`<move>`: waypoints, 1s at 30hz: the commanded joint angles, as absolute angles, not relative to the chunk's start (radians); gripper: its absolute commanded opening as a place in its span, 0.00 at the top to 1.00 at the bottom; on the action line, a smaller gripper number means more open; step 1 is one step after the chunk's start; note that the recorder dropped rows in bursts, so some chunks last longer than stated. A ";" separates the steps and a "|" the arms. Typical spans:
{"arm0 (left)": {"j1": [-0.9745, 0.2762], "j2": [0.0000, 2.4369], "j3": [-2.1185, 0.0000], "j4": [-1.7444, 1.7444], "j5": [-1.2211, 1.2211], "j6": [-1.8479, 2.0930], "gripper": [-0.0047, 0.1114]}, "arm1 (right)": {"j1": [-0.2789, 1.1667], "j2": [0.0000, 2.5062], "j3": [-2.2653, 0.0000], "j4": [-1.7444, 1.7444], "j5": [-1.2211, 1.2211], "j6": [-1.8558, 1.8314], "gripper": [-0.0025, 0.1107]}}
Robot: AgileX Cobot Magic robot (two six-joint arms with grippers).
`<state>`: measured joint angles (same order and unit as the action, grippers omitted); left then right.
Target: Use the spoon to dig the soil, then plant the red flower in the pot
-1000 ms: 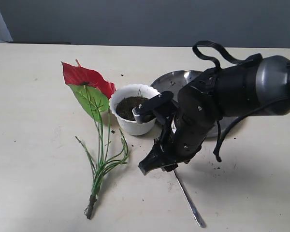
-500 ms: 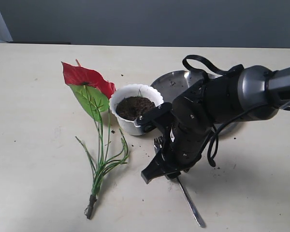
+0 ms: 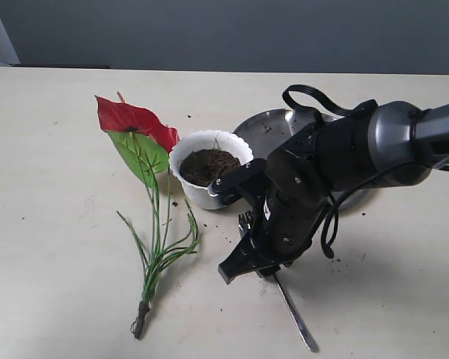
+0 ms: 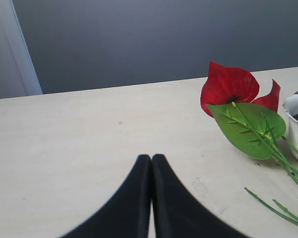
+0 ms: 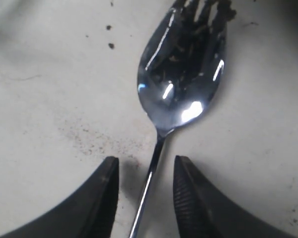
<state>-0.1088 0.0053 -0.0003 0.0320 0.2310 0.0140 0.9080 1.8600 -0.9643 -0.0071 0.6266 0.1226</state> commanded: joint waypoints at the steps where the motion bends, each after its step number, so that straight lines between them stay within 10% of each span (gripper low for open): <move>1: -0.112 0.000 0.000 0.036 0.232 0.010 0.96 | 0.909 1.860 -0.962 -0.014 0.633 0.129 0.66; 30: -0.112 0.000 0.000 0.036 0.232 0.010 0.96 | 0.909 1.860 -0.962 0.018 0.632 0.132 0.66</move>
